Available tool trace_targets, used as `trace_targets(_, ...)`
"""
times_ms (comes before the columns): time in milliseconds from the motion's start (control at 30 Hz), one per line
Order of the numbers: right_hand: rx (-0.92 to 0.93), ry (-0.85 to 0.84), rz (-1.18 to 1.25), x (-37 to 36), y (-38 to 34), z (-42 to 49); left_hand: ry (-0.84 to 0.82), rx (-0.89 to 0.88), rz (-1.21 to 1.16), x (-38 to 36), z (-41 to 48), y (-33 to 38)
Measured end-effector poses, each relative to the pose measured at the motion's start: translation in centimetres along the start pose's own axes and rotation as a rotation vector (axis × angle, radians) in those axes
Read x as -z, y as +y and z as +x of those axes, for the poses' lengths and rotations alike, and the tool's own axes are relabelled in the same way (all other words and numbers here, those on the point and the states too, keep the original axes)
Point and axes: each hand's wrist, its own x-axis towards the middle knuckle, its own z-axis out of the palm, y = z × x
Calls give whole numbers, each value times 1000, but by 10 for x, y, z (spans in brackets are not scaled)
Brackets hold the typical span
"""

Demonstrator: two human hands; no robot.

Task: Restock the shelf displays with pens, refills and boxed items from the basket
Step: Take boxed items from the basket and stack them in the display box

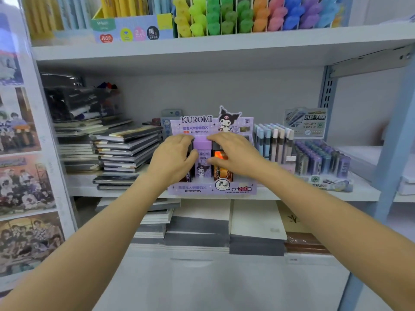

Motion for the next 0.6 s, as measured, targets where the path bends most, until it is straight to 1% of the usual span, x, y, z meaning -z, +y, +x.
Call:
trace_targets(67,36,-29,-19,9,4,5,-29,10,-26,2,0,0)
trace_targets(167,112,-52,-67,7,2,8,32,8,-64,1,-12,-7)
trace_targets(233,109,-34,-124,-3,-4,11,66,-13,-78,-2,-17,-4)
trace_targets(300,78,-14,-153,-7,-7,16,54,-22,-96,-3,-13,-1)
trace_targets(367,63,-41,-133,-3,-8,17,41,-14,-92,1,-8,1)
trace_targets(433,74,-34,-69,1,-4,10,81,-19,-33,3,-11,1)
trace_targets(467,77,16,-19,4,-3,2,150,-40,7,3,-19,1)
trace_targets(533,65,186,82,8,-3,-23,315,-104,45,-1,-41,5)
trace_targets(567,50,256,107,7,-3,-39,352,-146,49,-5,-53,8)
trace_targets(600,27,284,104,4,-3,-55,337,-200,65,-13,-66,11)
